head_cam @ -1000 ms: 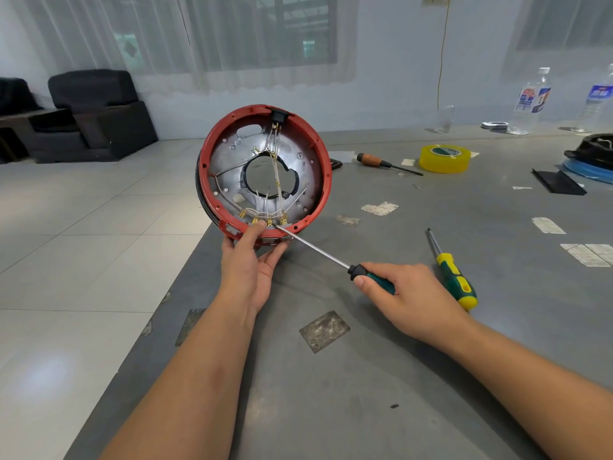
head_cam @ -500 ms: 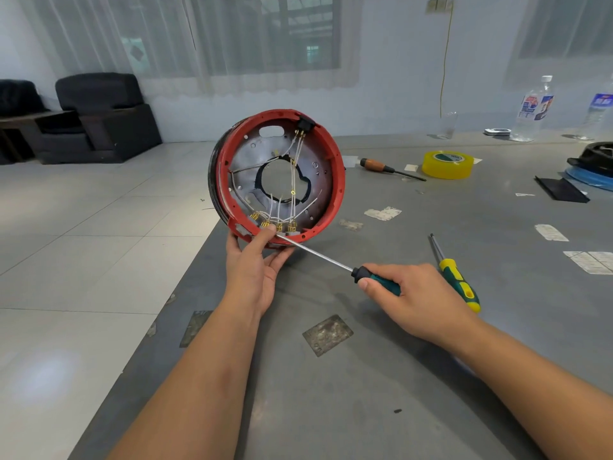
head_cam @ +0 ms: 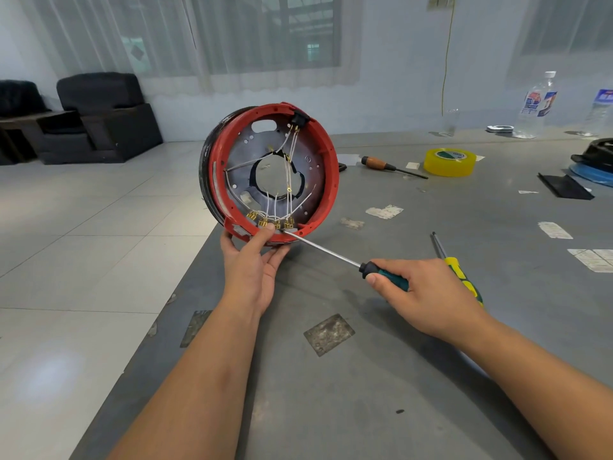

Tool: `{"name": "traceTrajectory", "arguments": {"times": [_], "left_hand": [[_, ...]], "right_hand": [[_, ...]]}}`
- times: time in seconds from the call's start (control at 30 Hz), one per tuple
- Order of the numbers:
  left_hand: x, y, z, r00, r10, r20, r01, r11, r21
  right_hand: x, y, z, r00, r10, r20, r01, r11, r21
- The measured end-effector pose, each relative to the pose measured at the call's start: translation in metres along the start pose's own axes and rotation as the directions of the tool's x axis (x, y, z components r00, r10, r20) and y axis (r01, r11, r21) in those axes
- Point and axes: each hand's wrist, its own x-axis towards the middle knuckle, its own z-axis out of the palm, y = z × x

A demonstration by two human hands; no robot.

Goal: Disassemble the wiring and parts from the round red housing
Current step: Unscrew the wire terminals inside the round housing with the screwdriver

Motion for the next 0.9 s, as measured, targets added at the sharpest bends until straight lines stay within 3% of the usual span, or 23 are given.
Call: {"name": "traceTrajectory", "arguments": {"times": [0.53, 0.9], "left_hand": [[-0.0004, -0.0032, 0.0016, 0.997, 0.073, -0.006, -0.072, 0.992, 0.100], [-0.0007, -0.0021, 0.0006, 0.999, 0.047, 0.011, -0.048, 0.995, 0.086]], "right_hand": [[-0.0017, -0.0029, 0.0017, 0.997, 0.047, 0.056, -0.047, 0.999, 0.001], [-0.0011, -0.0025, -0.0006, 0.995, 0.065, 0.078, -0.063, 0.998, -0.027]]}}
